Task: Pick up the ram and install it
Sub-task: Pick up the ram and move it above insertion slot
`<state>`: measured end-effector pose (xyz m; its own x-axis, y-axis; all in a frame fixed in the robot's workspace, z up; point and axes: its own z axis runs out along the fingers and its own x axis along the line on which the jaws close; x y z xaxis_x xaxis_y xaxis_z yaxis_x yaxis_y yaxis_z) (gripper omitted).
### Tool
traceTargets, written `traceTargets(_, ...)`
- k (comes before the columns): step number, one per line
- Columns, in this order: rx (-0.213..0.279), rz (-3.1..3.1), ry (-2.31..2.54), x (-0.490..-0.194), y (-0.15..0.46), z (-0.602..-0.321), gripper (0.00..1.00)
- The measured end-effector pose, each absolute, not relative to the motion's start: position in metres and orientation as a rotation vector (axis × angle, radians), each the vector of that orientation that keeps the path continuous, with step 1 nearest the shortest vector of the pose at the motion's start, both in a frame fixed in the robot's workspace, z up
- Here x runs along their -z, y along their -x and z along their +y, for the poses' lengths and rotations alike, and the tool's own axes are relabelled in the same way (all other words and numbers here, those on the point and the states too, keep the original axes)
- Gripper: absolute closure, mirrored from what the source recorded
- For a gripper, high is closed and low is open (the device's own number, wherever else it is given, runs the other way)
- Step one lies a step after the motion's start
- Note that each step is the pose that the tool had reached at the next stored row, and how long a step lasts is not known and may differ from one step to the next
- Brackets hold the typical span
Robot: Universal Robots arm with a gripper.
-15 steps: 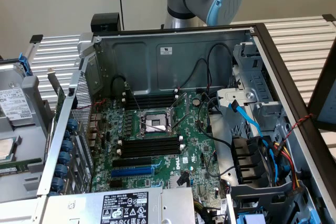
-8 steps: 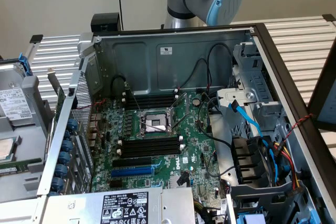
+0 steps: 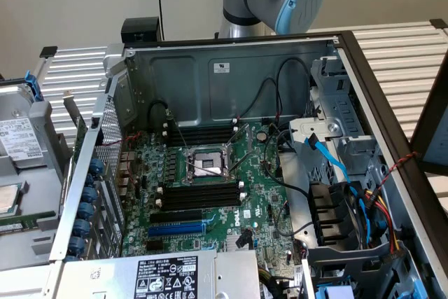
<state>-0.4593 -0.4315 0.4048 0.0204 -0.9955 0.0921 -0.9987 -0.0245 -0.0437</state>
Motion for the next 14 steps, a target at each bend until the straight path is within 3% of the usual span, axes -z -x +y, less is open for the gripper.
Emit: traceTargets(14,-0.149,-2.171,-2.22,-0.414,0.417,-0.431,0.88)
